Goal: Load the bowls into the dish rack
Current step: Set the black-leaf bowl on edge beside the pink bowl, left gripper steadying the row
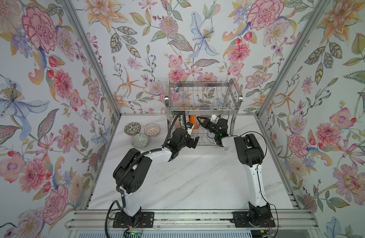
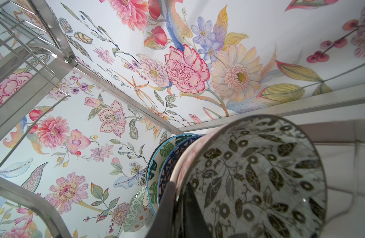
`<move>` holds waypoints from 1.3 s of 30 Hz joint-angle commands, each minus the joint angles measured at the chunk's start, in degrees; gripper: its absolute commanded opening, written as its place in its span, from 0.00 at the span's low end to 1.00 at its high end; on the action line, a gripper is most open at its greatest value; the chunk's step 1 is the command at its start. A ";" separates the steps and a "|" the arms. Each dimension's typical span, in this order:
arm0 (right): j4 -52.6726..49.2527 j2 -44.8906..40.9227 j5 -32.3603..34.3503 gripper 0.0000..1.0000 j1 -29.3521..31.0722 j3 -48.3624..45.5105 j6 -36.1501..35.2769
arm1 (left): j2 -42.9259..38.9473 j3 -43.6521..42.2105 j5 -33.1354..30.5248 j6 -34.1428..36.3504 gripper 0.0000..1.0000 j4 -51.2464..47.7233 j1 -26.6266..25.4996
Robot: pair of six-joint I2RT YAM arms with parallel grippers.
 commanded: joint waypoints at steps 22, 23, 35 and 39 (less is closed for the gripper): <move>-7.03 -3.36 0.64 0.16 -1.32 -2.07 -8.15 | 0.46 1.15 -1.35 0.77 0.99 -0.55 0.59; -7.22 -3.59 0.65 0.16 -1.32 -2.12 -8.33 | 0.42 1.08 -1.39 0.76 0.99 -0.57 0.66; -7.84 -6.44 0.98 0.27 -1.24 -4.13 -9.43 | -1.28 -0.89 -1.67 -0.28 0.99 -0.32 0.64; -8.36 -7.71 1.30 0.33 -1.33 -5.12 -10.01 | -1.81 -1.22 -1.35 -0.65 0.99 -0.35 0.49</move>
